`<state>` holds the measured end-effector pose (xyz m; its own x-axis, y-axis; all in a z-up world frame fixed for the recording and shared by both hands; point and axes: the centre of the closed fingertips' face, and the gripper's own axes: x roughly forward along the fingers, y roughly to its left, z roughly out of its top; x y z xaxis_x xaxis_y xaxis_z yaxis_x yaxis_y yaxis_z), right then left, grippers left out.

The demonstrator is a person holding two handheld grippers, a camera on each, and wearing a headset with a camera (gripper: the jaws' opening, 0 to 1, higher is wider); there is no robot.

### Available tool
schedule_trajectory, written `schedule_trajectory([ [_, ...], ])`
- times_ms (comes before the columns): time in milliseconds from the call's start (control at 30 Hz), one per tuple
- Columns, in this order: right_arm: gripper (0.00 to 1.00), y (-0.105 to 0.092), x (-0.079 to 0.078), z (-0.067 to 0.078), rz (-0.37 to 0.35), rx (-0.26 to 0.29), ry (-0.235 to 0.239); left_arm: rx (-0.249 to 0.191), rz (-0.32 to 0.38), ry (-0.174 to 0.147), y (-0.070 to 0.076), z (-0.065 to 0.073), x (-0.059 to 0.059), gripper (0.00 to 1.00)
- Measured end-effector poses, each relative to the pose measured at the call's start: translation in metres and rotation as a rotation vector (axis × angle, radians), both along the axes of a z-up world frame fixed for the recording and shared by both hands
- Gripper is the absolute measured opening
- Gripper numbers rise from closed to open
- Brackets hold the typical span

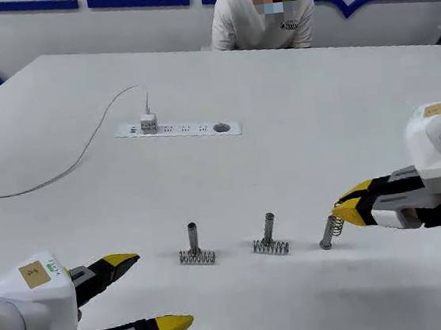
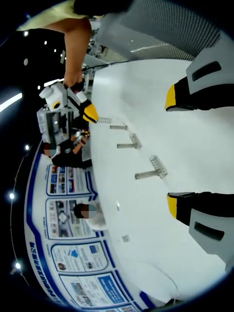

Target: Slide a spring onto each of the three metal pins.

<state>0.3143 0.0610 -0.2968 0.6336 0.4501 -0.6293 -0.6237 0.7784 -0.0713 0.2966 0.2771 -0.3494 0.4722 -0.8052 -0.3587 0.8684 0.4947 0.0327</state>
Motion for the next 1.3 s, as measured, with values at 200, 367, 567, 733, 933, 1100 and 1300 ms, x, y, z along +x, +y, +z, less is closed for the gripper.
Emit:
schedule_trajectory([
  [200, 0.12, -0.002, 0.006, 0.003, -0.012, 0.004, -0.009, -0.001, 0.001, 0.001, 0.0, 0.0, 0.0, 0.68],
  [367, 0.12, -0.005, 0.012, 0.003, -0.023, 0.006, -0.015, -0.002, 0.002, 0.0, 0.001, 0.0, 0.0, 0.68],
  [567, 0.12, -0.008, 0.016, 0.004, -0.03, 0.006, -0.018, -0.002, 0.004, 0.0, 0.001, -0.001, 0.0, 0.68],
  [733, 0.12, -0.009, 0.019, 0.002, -0.034, 0.001, -0.016, -0.001, 0.007, 0.002, 0.003, -0.002, -0.001, 0.68],
  [933, 0.12, -0.011, 0.021, -0.001, -0.035, -0.002, -0.01, 0.0, 0.011, 0.002, 0.003, -0.002, 0.0, 0.68],
  [1100, 0.12, -0.011, 0.022, -0.003, -0.034, -0.002, -0.006, 0.002, 0.012, 0.003, 0.003, -0.003, 0.0, 0.68],
  [1300, 0.12, -0.012, 0.022, -0.006, -0.036, 0.0, -0.001, 0.003, 0.013, 0.005, 0.003, -0.003, -0.001, 0.68],
])
